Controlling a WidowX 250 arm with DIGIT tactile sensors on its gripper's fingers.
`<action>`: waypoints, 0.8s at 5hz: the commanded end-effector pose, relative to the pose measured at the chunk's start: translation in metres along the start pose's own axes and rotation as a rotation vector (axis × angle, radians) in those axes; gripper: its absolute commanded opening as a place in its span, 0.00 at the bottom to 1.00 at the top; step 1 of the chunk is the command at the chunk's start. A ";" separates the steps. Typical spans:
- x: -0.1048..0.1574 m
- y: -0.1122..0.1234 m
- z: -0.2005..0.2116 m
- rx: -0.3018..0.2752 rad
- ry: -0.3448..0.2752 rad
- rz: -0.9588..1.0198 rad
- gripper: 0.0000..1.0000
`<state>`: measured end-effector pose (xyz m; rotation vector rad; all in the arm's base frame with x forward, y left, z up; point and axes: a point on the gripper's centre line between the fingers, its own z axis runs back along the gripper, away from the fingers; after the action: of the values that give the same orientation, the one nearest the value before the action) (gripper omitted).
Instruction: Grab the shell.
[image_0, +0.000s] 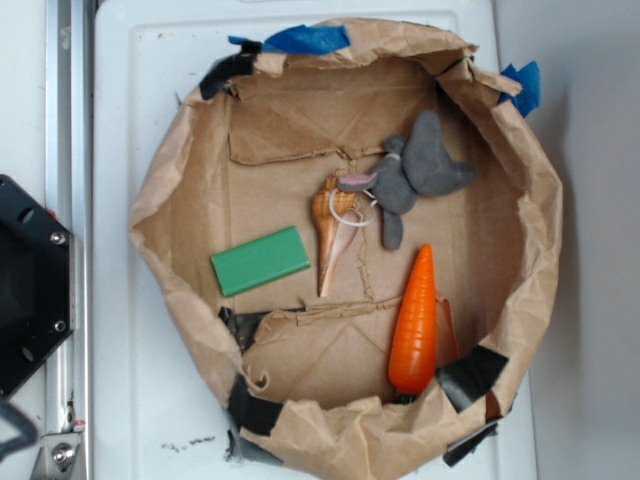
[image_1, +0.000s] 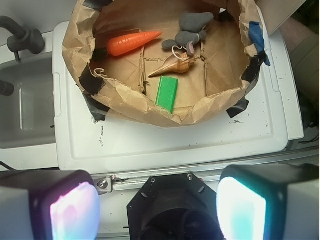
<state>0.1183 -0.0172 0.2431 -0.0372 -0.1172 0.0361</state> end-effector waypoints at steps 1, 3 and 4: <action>0.000 0.000 0.000 0.000 0.000 0.000 1.00; 0.028 0.008 -0.011 0.027 -0.037 0.115 1.00; 0.038 0.006 -0.019 0.048 -0.064 0.095 1.00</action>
<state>0.1573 -0.0094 0.2227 0.0096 -0.1509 0.1377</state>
